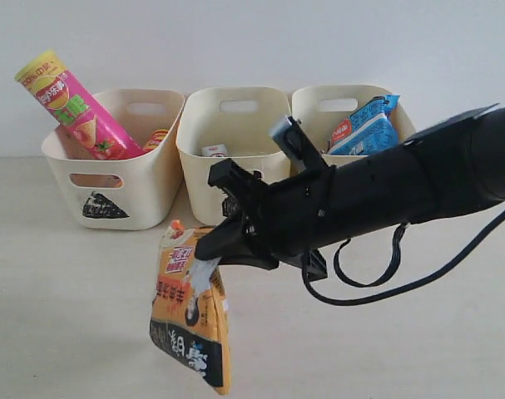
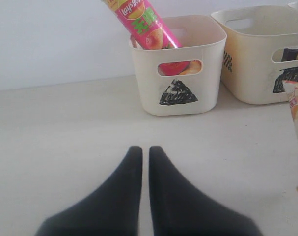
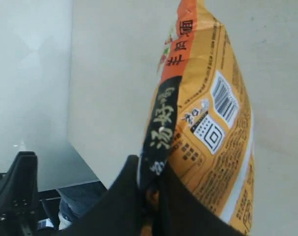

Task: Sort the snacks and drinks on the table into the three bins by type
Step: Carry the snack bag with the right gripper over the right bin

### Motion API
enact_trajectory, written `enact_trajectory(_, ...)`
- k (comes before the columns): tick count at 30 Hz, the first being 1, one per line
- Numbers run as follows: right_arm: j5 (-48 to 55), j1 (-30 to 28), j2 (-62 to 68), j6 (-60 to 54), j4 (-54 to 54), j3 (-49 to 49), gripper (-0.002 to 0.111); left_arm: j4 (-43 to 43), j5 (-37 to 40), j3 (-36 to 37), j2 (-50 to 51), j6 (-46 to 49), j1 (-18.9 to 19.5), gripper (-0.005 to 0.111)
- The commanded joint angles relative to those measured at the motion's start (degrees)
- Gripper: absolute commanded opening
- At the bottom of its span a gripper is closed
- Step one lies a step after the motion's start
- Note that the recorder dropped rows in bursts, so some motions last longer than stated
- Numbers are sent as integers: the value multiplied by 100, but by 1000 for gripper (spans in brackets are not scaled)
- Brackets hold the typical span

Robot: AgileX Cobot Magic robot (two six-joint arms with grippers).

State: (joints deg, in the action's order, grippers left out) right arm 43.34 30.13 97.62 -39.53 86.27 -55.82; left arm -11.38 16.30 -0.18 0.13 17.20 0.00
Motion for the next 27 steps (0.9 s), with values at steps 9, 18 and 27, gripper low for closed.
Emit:
enact_trajectory(9,1210,-740,-467,-334,943,23,0,10,-17,18,-13,29,0,4)
enact_trajectory(18,1989,-1408,-840,-423,1368,-295,0,10,-17,18,-13,29,0,4)
enact_trajectory(27,2101,-2360,-905,-101,1368,-1136,0,10,-17,18,-13,29,0,4)
